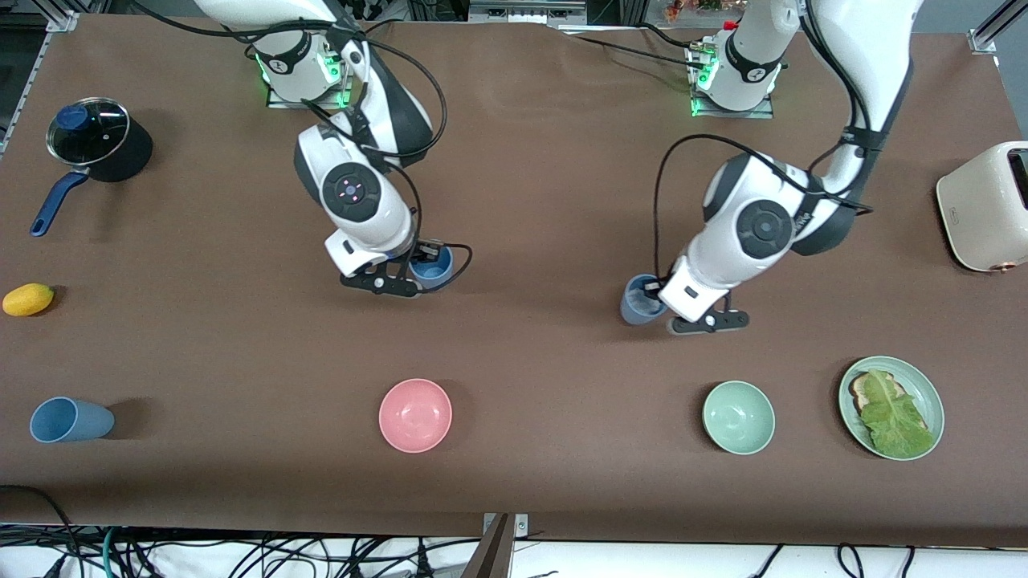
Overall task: Stack blue cups with both arms
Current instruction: 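Set the tissue cup mid-table with the left gripper while the right gripper follows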
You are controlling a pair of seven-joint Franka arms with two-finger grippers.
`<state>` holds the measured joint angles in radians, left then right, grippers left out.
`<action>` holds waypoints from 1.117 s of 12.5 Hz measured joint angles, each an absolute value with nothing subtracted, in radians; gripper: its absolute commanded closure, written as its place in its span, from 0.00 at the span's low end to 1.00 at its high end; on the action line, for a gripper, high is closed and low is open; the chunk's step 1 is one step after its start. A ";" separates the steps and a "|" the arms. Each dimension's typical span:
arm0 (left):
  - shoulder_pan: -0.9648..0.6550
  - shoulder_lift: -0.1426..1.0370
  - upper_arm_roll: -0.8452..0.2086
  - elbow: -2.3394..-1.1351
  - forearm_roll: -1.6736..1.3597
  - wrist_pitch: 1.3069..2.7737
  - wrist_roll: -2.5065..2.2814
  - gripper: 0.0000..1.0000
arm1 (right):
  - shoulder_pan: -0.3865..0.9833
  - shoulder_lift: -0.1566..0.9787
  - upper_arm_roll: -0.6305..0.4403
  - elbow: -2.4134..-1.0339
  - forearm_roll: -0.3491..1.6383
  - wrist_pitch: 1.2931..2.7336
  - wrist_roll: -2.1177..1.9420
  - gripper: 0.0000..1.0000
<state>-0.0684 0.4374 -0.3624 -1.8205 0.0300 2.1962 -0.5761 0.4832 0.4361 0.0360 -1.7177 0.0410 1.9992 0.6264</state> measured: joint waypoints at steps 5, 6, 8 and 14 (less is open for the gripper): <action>-0.190 0.457 -0.406 -1.811 -0.012 2.196 -0.776 1.00 | 0.329 0.424 0.005 -1.619 0.042 1.793 0.300 1.00; -0.218 0.472 -0.407 -1.806 -0.015 2.199 -0.804 1.00 | 0.329 0.421 -0.002 -1.618 0.042 1.783 0.275 1.00; -0.267 0.512 -0.406 -1.793 -0.015 2.223 -0.852 1.00 | 0.330 0.412 -0.014 -1.613 0.042 1.750 0.251 1.00; -0.287 0.562 -0.393 -1.770 -0.015 2.254 -0.882 0.00 | 0.359 0.375 -0.013 -1.578 0.096 1.690 0.353 1.00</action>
<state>-0.2867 0.5616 -0.3926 -1.7699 -0.0147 2.2543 -0.8815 0.3588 0.3748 -0.0128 -1.5781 0.0964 1.6904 0.3530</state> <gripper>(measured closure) 0.705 0.956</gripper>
